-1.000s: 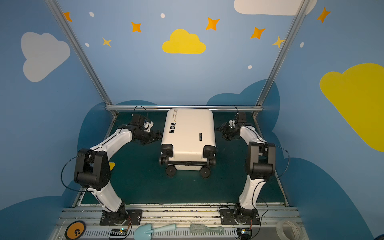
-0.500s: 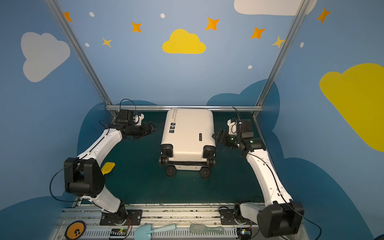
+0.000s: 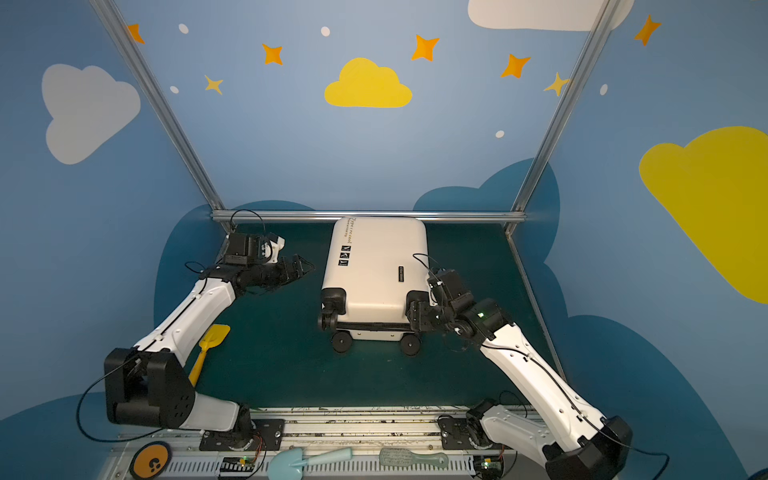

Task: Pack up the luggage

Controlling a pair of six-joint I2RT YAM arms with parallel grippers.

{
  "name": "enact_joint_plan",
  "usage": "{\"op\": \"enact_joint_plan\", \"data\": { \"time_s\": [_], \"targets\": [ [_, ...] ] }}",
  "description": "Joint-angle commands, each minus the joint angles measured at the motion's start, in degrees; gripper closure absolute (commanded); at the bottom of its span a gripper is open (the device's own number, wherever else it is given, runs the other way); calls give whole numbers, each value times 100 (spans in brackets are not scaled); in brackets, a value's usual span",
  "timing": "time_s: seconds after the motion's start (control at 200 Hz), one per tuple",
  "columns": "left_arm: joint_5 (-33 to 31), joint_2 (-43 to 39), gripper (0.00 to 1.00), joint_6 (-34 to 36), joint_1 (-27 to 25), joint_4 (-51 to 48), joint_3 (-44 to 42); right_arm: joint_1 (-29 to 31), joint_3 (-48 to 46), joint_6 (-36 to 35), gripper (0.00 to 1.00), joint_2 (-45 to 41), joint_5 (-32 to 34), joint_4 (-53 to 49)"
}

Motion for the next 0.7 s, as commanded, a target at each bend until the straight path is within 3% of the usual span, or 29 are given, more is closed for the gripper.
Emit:
{"op": "enact_joint_plan", "data": {
  "time_s": [0.0,0.19,0.32,0.441,0.651,0.696],
  "targets": [
    [181,-180,0,-33,9,171,-60,222,-61,217,23,170,676,-223],
    [238,-216,0,-65,8,270,-175,383,-87,387,27,535,942,-241],
    [296,-191,0,-65,10,326,-201,429,-3,460,37,724,968,-362],
    [348,-167,0,-86,1,403,-258,485,90,478,54,750,983,-441],
    [371,-112,0,-81,10,498,-333,566,349,428,99,611,1000,-548],
    [378,-88,0,-91,10,520,-346,595,428,396,100,566,1013,-574]
  ]
}}
